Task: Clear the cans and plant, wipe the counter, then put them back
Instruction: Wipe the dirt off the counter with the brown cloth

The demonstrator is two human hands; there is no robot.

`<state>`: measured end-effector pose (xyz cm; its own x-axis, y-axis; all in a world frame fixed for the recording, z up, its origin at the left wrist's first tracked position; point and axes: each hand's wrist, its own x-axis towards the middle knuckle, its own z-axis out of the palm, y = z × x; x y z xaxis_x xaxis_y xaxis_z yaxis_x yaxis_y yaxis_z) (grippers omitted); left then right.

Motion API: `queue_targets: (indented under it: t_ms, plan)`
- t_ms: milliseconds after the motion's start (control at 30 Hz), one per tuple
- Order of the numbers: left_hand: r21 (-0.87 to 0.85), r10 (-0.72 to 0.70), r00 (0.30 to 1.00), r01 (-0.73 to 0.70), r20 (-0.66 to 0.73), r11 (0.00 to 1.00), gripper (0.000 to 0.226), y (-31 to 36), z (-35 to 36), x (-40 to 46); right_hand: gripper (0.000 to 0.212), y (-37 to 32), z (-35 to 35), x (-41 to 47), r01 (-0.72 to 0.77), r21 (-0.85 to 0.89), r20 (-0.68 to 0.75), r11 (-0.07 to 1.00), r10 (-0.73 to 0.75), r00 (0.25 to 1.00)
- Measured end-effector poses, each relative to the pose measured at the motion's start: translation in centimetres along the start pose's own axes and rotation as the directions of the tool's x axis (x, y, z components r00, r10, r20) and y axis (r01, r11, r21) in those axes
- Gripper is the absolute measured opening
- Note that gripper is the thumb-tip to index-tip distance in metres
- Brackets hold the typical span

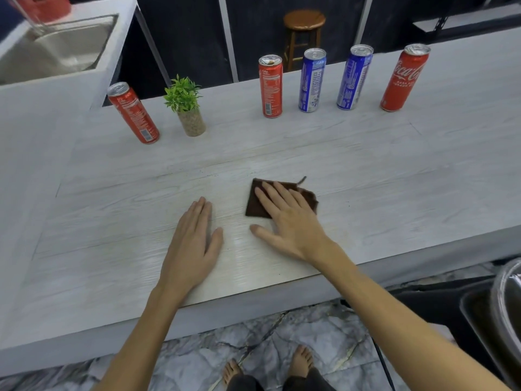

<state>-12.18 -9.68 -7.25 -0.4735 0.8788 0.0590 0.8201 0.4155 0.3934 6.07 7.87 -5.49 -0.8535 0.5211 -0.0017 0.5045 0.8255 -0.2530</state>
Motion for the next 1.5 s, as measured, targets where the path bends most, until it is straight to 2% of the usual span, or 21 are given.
queue_targets:
  t_ms: [133, 233, 433, 533, 667, 733, 900, 1033, 1100, 1167, 1300, 1400, 1500]
  plan:
    - [-0.001, 0.009, 1.000, -0.009, -0.001, 1.000, 0.065, -0.1, -0.1, 0.0, 0.085, -2.9, 1.5, -4.3, 0.135, 0.017, 0.004, 0.991, -0.135, 0.991]
    - [-0.002, 0.010, 1.000, -0.010, 0.003, 1.000, 0.065, -0.3, -0.1, -0.1, 0.080, -1.1, 1.6, -8.8, 0.145, 0.069, 0.011, 0.987, -0.146, 0.989]
    - [-0.011, 0.005, 1.000, -0.004, 0.011, 1.000, 0.067, -0.3, 0.0, -0.1, 0.080, 6.4, -1.2, -10.0, -0.041, 0.038, -0.024, 0.998, 0.041, 0.999]
    - [-0.016, 0.002, 1.000, -0.002, 0.015, 1.000, 0.066, -0.1, -0.1, -0.1, 0.086, 8.8, -2.0, -6.7, -0.143, 0.029, -0.040, 0.989, 0.144, 0.989]
    - [-0.017, -0.007, 1.000, 0.007, 0.008, 1.000, 0.065, 0.2, -0.2, 0.0, 0.085, 8.8, -2.0, -0.5, -0.205, 0.050, -0.045, 0.977, 0.207, 0.977]
    - [-0.018, -0.009, 1.000, 0.009, 0.005, 1.000, 0.065, 0.2, -0.2, 0.0, 0.084, 7.3, -1.6, 2.0, -0.173, 0.047, -0.037, 0.984, 0.175, 0.984]
    - [-0.020, -0.004, 1.000, 0.004, -0.002, 1.000, 0.065, 0.1, -0.4, 0.0, 0.081, 1.4, 0.0, 3.3, 0.047, 0.026, -0.009, 0.999, -0.047, 0.999]
    - [-0.116, -0.013, 1.000, 0.011, -0.017, 0.993, 0.062, -0.1, -0.6, -0.2, 0.081, -1.4, 1.0, -0.9, 0.194, 0.009, 0.036, 0.981, -0.194, 0.980]
    - [-0.221, -0.062, 0.997, 0.052, -0.040, 0.974, 0.061, -0.4, -1.0, -0.4, 0.079, -1.2, 1.3, -3.9, 0.237, 0.047, 0.049, 0.970, -0.239, 0.970]
    - [-0.237, -0.082, 0.996, 0.070, -0.045, 0.969, 0.063, -1.0, -1.5, -0.5, 0.076, 0.3, 1.0, -5.8, 0.253, 0.068, 0.062, 0.965, -0.257, 0.964]
    - [-0.062, -0.073, 0.996, 0.070, -0.041, 0.996, 0.066, -4.0, -3.1, -0.4, 0.076, 4.1, -0.6, -4.0, 0.157, 0.022, 0.049, 0.987, -0.158, 0.986]
    - [-0.001, -0.122, 0.992, 0.122, -0.033, 0.993, 0.070, -6.8, -4.3, -0.5, 0.076, 5.0, -1.1, 0.1, 0.054, 0.040, 0.019, 0.998, -0.054, 0.998]
    - [0.054, -0.110, 0.994, 0.111, -0.019, 0.992, 0.072, -8.9, -4.9, -0.7, 0.078, 4.2, -0.7, 5.1, 0.001, 0.039, 0.009, 0.999, -0.002, 1.000]
